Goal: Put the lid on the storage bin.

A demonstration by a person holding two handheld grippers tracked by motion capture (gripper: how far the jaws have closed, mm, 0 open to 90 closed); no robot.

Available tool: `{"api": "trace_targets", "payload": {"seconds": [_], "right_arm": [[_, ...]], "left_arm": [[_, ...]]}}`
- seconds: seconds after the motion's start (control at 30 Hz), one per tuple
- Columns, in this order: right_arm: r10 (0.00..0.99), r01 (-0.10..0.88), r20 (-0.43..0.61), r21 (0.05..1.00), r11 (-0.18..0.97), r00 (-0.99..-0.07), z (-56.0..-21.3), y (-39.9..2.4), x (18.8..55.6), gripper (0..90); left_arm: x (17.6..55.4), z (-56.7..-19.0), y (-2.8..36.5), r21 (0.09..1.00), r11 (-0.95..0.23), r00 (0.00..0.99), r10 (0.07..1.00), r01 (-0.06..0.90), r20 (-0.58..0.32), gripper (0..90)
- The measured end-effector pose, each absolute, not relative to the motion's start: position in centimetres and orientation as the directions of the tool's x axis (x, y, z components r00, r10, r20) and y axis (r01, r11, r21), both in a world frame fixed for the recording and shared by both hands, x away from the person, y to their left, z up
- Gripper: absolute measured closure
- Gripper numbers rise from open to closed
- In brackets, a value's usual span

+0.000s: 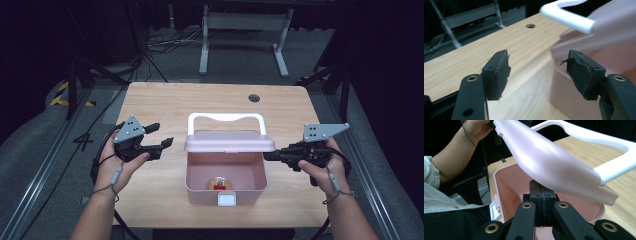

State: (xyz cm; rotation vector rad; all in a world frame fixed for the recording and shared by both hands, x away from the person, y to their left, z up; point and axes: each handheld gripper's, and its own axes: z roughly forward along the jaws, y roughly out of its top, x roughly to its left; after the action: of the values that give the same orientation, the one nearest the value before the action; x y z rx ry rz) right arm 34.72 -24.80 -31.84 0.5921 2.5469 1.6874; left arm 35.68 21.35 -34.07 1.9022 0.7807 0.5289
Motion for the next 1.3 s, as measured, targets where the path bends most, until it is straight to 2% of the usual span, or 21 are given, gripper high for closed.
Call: {"api": "trace_targets", "payload": {"seconds": [0.17, 0.63, 1.3], "right_arm": [[0.317, 0.301, 0.189, 0.884, 0.358, -0.929, -31.9, -24.8, 34.6, 90.0], [0.309, 0.347, 0.225, 0.832, 0.434, -0.924, -31.8, -24.9, 34.4, 90.0], [0.302, 0.363, 0.227, 0.754, 0.548, -0.926, -31.8, -24.6, 33.9, 90.0]], "left_arm": [[36.1, -34.4, 22.0, 0.901, -0.326, 0.667, 0.743, 0.285, 0.058, 36.0], [36.4, -34.7, 22.7, 0.913, -0.289, 0.655, 0.755, 0.288, 0.032, 36.5], [36.5, -34.9, 22.9, 0.910, -0.286, 0.645, 0.764, 0.299, 0.028, 36.7]]}}
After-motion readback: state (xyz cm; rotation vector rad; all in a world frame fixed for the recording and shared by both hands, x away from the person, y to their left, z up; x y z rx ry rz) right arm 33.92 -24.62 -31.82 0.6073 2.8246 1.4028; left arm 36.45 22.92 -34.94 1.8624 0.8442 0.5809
